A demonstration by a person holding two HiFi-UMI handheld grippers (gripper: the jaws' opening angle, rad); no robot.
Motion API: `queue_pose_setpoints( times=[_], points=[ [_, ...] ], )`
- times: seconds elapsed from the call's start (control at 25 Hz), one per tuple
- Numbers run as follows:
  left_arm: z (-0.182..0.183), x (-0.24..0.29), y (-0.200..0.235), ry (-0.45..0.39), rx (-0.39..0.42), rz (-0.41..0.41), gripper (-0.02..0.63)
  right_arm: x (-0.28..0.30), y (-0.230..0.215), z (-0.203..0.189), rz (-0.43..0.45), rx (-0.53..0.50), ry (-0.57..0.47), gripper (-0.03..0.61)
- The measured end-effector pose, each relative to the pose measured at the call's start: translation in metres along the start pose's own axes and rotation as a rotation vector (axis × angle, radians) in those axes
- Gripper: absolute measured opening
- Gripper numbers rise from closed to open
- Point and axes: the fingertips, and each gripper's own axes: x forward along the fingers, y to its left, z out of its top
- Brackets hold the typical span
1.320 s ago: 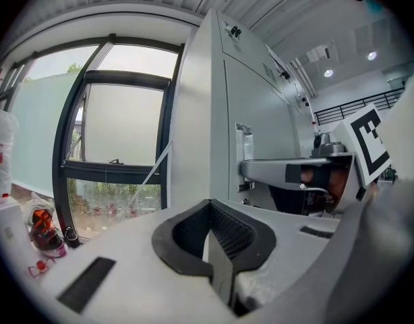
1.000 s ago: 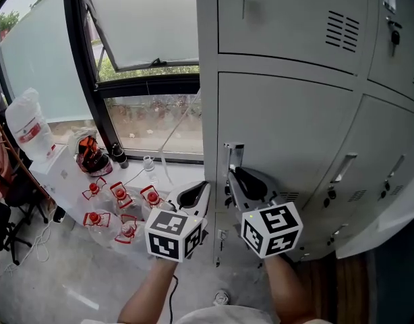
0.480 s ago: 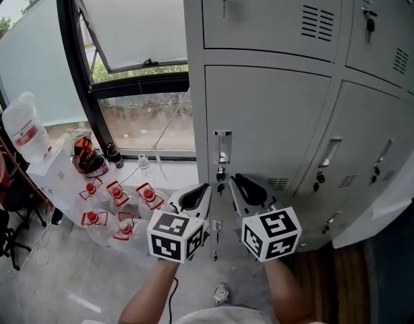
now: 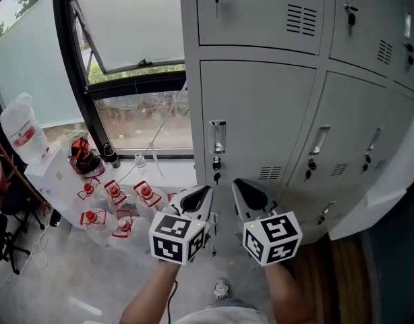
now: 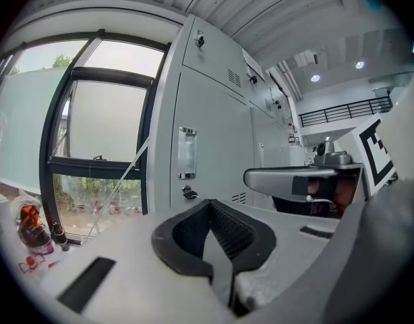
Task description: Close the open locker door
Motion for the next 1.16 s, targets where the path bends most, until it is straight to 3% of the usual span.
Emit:
queue_pose_setpoints(
  times=[0.4, 1.16],
  points=[
    [-0.003, -0.017, -0.016, -0.033, 0.005, -0.022, 0.006, -0.026, 0.019, -0.005, 0.013, -0.029, 0.016, 0.006],
    [0.000, -0.029, -0.012, -0.046, 0.016, -0.018, 0.006, -0.023, 0.031, -0.002, 0.036, -0.068, 0.018, 0.006]
  ],
)
